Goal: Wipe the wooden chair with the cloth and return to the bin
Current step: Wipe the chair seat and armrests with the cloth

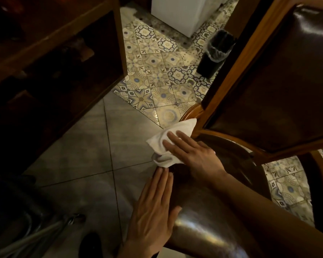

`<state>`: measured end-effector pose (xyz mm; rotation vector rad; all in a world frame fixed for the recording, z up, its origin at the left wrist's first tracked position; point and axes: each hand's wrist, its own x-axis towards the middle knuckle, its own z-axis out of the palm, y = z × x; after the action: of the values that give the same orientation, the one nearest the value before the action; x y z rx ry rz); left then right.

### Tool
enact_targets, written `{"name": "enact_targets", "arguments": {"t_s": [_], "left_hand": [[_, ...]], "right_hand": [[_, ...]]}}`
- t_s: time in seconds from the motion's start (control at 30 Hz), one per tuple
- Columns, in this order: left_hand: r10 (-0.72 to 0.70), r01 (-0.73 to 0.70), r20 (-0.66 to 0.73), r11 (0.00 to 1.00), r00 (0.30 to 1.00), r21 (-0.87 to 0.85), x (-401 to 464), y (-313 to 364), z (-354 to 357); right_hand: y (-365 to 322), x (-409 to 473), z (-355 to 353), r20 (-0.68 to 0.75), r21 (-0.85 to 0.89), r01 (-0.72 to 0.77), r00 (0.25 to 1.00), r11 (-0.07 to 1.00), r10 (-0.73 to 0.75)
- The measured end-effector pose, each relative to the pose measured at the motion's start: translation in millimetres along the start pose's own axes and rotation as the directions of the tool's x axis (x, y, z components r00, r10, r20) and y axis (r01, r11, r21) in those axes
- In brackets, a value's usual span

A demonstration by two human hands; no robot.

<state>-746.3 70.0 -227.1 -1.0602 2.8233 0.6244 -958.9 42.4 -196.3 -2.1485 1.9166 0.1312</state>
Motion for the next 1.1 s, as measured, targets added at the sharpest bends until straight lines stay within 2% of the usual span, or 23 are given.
{"name": "enact_targets", "arguments": {"t_s": [0.17,0.47,0.67,1.1], "left_hand": [[0.016,-0.016,-0.001,0.999,1.000,0.033,0,1,-4],[0.025,-0.024,-0.022,0.999,0.999,0.045,1,0,-1],[0.008,-0.007,-0.028,1.000,1.000,0.027,0,2,0],[0.038,-0.038,-0.001,0.997,0.999,0.063,-2,-3,3]], "right_hand": [[37,34,-17,-0.015,-0.069,-0.134,0.991,0.989,0.134],[74,57,-29,0.024,-0.149,-0.265,0.962,0.953,0.271],[51,55,-31,0.063,-0.068,-0.337,0.938,0.939,0.341],[-19,21,-13,0.060,-0.022,-0.309,0.949,0.951,0.310]]}}
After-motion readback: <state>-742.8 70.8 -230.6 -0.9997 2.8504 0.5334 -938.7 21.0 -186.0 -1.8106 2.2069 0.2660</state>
